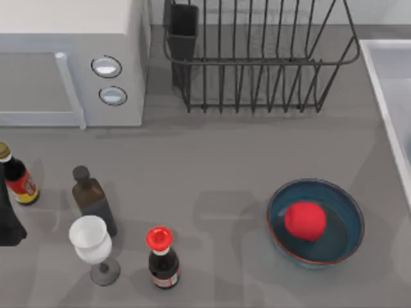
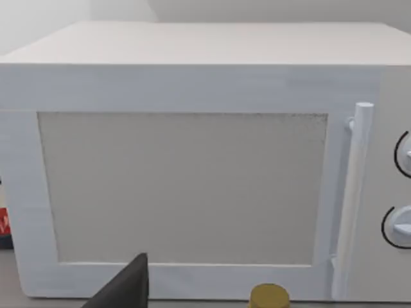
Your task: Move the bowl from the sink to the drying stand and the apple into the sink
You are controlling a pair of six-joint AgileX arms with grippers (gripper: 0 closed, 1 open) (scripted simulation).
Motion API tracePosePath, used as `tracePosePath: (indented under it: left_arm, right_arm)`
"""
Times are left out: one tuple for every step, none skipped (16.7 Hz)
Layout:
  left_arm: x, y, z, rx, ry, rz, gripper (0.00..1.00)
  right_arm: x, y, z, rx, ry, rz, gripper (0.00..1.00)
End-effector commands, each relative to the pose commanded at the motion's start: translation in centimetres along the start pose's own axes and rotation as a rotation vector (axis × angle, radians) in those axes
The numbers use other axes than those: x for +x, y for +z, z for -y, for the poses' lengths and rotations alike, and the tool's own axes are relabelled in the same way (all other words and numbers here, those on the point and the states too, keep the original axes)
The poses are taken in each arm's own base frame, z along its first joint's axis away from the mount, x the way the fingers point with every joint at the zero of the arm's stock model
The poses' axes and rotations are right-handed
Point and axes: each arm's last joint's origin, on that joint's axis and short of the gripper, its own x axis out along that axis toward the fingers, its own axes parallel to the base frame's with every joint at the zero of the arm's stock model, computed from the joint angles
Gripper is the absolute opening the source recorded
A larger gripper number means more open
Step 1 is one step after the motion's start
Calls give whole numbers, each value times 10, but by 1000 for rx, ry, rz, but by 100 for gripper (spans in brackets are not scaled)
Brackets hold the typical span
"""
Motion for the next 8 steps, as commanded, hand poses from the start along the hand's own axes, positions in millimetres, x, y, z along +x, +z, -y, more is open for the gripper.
tracePosePath:
  left_arm:
    - [0, 0, 0, 0, 0, 0, 100]
    - [0, 0, 0, 0, 0, 0, 100]
    - [0, 0, 0, 0, 0, 0, 100]
    - [0, 0, 0, 0, 0, 0, 100]
    - [0, 0, 0, 0, 0, 0, 100]
    - [0, 0, 0, 0, 0, 0, 100]
    - [0, 0, 0, 0, 0, 0, 100]
    - [0, 0, 0, 0, 0, 0, 100]
  right_arm:
    - [15, -1, 0, 0, -1, 2, 100]
    - [27, -2, 0, 0, 0, -1, 100]
    - [36, -3, 0, 0, 2, -5, 100]
    - [41, -4, -1, 0, 3, -8, 100]
    - [41, -4, -1, 0, 3, -8, 100]
    - [41, -4, -1, 0, 3, -8, 100]
    - [41, -4, -1, 0, 3, -8, 100]
    - [41, -4, -1, 0, 3, -8, 92]
